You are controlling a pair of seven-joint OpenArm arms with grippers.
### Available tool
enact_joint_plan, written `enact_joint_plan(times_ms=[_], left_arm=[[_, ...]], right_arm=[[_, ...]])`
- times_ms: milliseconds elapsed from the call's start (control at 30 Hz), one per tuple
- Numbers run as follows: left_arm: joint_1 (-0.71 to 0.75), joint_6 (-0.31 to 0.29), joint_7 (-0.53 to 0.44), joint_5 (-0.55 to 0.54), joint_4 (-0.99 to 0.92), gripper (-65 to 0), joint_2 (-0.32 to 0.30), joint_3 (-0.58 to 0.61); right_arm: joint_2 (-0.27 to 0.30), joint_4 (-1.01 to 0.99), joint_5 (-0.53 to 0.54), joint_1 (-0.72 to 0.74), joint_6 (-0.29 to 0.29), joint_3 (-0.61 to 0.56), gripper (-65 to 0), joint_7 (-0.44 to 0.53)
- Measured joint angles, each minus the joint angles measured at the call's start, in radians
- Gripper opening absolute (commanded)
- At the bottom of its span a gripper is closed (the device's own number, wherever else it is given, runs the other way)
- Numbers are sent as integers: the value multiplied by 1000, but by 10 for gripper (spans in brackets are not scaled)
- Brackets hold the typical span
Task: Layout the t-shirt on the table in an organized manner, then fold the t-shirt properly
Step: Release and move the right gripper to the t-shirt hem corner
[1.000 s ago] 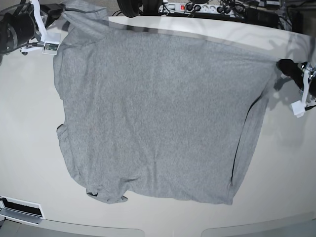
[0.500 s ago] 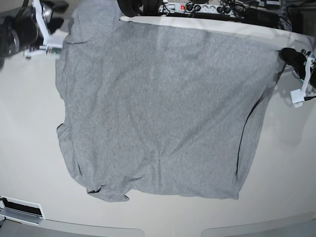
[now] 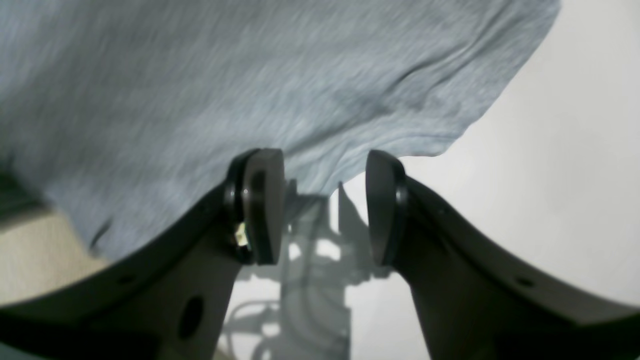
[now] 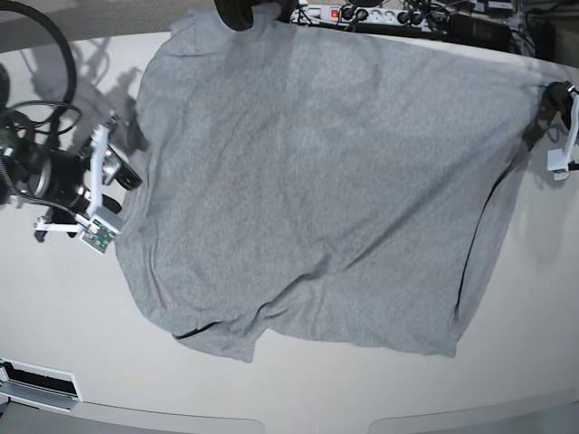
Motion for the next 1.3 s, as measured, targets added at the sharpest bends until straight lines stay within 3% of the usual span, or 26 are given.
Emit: enact_joint_plan(times_ms=[167, 233, 400, 500, 667, 800, 867, 967, 1133, 1267, 1300], left_arm=[[0, 9, 2, -103, -11, -650, 0, 0], [0, 9, 2, -140, -12, -650, 0, 0], [0, 9, 5, -245, -12, -650, 0, 0], [0, 9, 5, -254, -12, -650, 0, 0], [0, 9, 5, -253, -12, -650, 0, 0], [0, 9, 5, -259, -12, -650, 2, 0], [0, 9, 5, -261, -12, -650, 3, 0], [0, 9, 5, -259, -12, -650, 3, 0], [0, 8, 6, -259, -11, -650, 29, 0], [0, 8, 5, -272, -11, -650, 35, 0], [0, 8, 5, -289, -12, -650, 33, 0]], right_arm=[[-141, -232, -108, 83, -97, 2, -356, 40], [-191, -341, -107, 132, -92, 23, -357, 48], [-306, -548, -114, 212, 17, 157, -431, 168], [-354, -619, -115, 259, 100, 229, -473, 210], [-375, -752, -179, 293, 100, 248, -648, 346], [-373, -875, -209, 284, 206, 248, -650, 481], [-375, -919, -262, 285, 204, 248, -650, 544], [-375, -967, -336, 288, 136, 248, -650, 596], [-375, -983, -436, 287, -12, 248, -650, 601], [-377, -982, -464, 302, -134, 248, -650, 553], [-375, -982, -464, 307, -139, 248, -650, 537]])
